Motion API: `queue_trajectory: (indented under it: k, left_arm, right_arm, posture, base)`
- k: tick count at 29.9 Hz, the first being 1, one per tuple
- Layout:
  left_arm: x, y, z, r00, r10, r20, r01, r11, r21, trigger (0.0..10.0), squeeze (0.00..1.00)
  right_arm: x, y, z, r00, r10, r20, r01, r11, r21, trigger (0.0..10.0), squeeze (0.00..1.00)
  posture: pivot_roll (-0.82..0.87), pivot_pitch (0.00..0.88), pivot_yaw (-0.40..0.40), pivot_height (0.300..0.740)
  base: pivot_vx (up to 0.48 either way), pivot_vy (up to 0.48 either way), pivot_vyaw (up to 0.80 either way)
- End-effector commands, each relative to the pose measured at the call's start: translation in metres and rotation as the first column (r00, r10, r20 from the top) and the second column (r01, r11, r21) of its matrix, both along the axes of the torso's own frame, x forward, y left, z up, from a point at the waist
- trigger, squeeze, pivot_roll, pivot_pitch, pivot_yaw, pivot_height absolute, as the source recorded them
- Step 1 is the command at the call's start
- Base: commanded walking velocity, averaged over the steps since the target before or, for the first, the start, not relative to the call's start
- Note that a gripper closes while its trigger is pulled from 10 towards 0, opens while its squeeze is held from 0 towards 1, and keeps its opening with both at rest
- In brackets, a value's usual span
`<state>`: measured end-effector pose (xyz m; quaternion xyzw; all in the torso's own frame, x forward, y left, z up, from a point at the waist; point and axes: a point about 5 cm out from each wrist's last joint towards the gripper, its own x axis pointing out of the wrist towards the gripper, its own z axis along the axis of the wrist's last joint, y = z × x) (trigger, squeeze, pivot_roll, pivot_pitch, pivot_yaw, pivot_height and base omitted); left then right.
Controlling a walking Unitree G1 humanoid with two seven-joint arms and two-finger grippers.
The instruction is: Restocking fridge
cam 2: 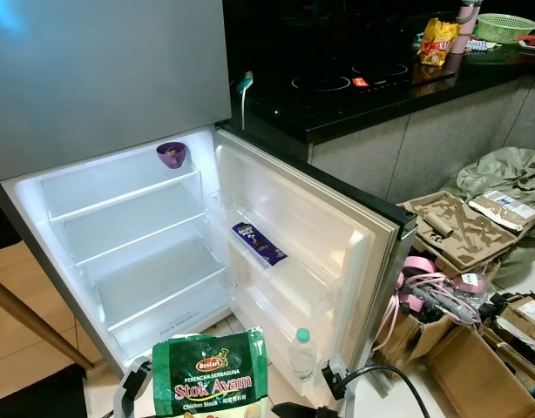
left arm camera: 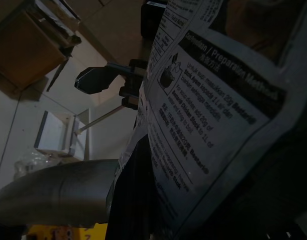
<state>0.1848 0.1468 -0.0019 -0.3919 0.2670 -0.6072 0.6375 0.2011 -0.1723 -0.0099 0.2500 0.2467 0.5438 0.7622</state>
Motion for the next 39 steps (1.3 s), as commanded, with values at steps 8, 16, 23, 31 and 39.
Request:
queue_trajectory:
  k: [8, 16, 23, 31, 39]
  left_arm:
    - [-0.008, 0.006, -0.007, 0.999, -0.004, -0.052, 0.006, 0.999, 0.041, 10.0, 0.0]
    - [-0.008, 0.01, -0.005, 0.999, -0.002, -0.055, 0.004, 0.999, 0.046, 10.0, 0.0]
    - [-0.009, 0.01, -0.006, 0.998, -0.009, -0.057, 0.012, 0.998, 0.054, 10.0, 0.0]
    - [-0.009, 0.014, -0.008, 0.998, -0.005, -0.064, 0.009, 0.997, 0.072, 10.0, 0.0]
    - [-0.009, 0.01, -0.008, 0.997, -0.021, -0.07, 0.026, 0.997, 0.076, 10.0, 0.0]
  right_arm:
    - [-0.003, -0.009, 0.002, 1.0, 0.018, -0.006, -0.018, 1.0, 0.02, 10.0, 0.0]
    - [-0.011, -0.024, -0.003, 0.998, -0.03, -0.057, 0.029, 0.999, -0.015, 10.0, 0.0]
    - [0.0, -0.027, 0.008, 0.997, -0.079, -0.019, 0.081, 0.994, 0.068, 10.0, 0.0]
    - [0.004, -0.031, 0.017, 0.995, -0.103, 0.001, 0.102, 0.985, 0.139, 10.0, 0.0]
    - [0.011, -0.004, 0.029, 0.997, -0.004, 0.074, -0.01, 0.983, 0.186, 10.0, 0.0]
  posture:
    - [-0.1, 0.02, 0.027, 0.74]
    - [-0.1, 0.023, 0.026, 0.74]
    - [-0.1, 0.02, 0.028, 0.74]
    - [-0.11, 0.024, 0.031, 0.74]
    - [-0.1, 0.028, 0.036, 0.74]
  base:
    - [0.0, 0.0, 0.0]
    - [0.0, 0.0, 0.0]
    - [0.0, 0.0, 0.0]
    - [0.0, 0.0, 0.0]
    - [0.0, 0.0, 0.0]
